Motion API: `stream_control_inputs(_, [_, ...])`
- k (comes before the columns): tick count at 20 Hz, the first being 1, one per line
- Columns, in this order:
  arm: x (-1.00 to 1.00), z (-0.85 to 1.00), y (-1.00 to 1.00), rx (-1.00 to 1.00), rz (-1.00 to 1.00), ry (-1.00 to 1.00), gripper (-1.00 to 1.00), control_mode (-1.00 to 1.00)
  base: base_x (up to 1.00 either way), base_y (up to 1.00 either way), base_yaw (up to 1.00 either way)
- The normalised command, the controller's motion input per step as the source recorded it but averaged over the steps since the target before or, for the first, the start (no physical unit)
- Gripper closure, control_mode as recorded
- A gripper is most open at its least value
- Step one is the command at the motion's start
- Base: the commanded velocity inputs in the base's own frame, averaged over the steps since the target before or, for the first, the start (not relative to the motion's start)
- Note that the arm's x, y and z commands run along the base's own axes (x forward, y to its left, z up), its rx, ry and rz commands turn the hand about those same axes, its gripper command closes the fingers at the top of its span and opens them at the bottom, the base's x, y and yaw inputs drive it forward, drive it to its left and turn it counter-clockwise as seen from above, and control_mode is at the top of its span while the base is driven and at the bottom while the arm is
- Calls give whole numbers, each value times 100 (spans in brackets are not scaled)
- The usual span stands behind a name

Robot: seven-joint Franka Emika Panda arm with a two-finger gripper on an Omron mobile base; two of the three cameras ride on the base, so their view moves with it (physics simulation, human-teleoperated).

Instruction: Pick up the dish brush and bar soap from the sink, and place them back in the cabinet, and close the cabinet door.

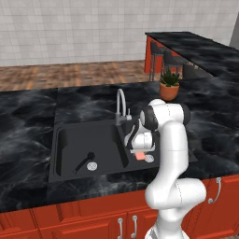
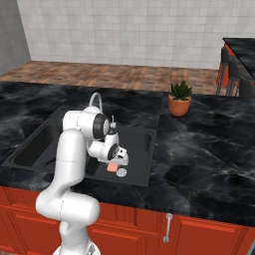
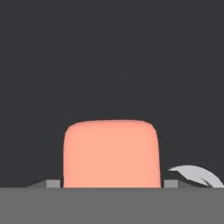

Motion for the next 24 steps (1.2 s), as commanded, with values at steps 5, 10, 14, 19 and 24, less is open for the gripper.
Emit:
stream_control_inputs(5, [0,18,0,0,0,0,100,-100,0,0,0])
stream_control_inputs(10, [0,42,0,0,0,-3,100,-100,0,0,0])
stream_control_inputs(14, [-11,58,-3,0,0,-8,100,-100,0,0,0])
stream_control_inputs(19, [-38,60,-4,0,0,-8,100,-100,0,0,0])
stream_control_inputs(24, [-61,59,-3,-1,0,-8,100,-100,0,0,0])
